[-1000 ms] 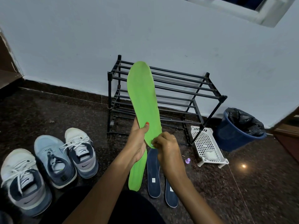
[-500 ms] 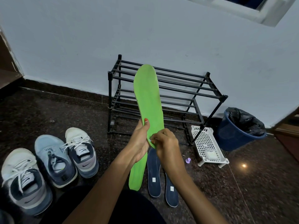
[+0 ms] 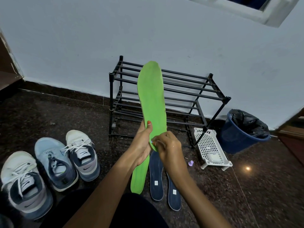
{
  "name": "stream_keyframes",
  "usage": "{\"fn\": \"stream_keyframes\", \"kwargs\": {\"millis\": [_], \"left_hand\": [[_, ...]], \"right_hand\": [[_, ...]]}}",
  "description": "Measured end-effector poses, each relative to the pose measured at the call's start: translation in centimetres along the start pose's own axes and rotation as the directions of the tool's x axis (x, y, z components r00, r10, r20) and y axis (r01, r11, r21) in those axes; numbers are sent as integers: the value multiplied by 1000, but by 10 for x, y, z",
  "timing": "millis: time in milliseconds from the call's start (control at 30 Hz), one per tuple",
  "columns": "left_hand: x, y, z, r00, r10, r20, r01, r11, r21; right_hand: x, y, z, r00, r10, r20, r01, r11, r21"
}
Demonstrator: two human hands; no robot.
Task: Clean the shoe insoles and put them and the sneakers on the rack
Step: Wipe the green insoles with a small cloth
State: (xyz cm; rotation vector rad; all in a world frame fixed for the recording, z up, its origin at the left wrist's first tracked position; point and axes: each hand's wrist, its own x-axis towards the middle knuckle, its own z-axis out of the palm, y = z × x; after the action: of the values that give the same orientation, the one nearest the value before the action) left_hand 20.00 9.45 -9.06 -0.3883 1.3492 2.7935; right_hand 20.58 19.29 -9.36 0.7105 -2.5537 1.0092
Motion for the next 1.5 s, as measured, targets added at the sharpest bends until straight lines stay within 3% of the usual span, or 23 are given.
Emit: {"fn": "stream_keyframes", "kwargs": {"millis": [167, 367, 667, 933, 1067, 1267, 1500], "left_hand": [[1, -1, 1, 1000, 16, 8, -16, 1000, -5], [-2, 0, 2, 998, 22, 57, -22, 1000, 4], [1, -2, -1, 997, 74, 18, -76, 989, 124], [5, -3, -5, 992, 94, -81, -81, 985, 152], [5, -4, -4, 993, 96, -76, -81, 981, 178], [3, -4, 1, 994, 91, -59, -79, 979, 186], [4, -2, 0, 982, 148, -114, -120, 967, 223]], "right_hand": [[-7, 6, -7, 999, -22, 42, 21, 1000, 17], [5, 12, -8, 999, -2, -42, 0, 999, -52], [-9, 10, -6, 995, -77, 63, 81, 995, -59], [-9, 12, -5, 996, -83, 35, 87, 989, -119], [-17, 11, -8, 993, -87, 83, 96, 990, -108], [0, 16, -15, 998, -57, 32, 63, 975, -211], [-16, 10, -7, 988, -100, 116, 119, 978, -170]]}}
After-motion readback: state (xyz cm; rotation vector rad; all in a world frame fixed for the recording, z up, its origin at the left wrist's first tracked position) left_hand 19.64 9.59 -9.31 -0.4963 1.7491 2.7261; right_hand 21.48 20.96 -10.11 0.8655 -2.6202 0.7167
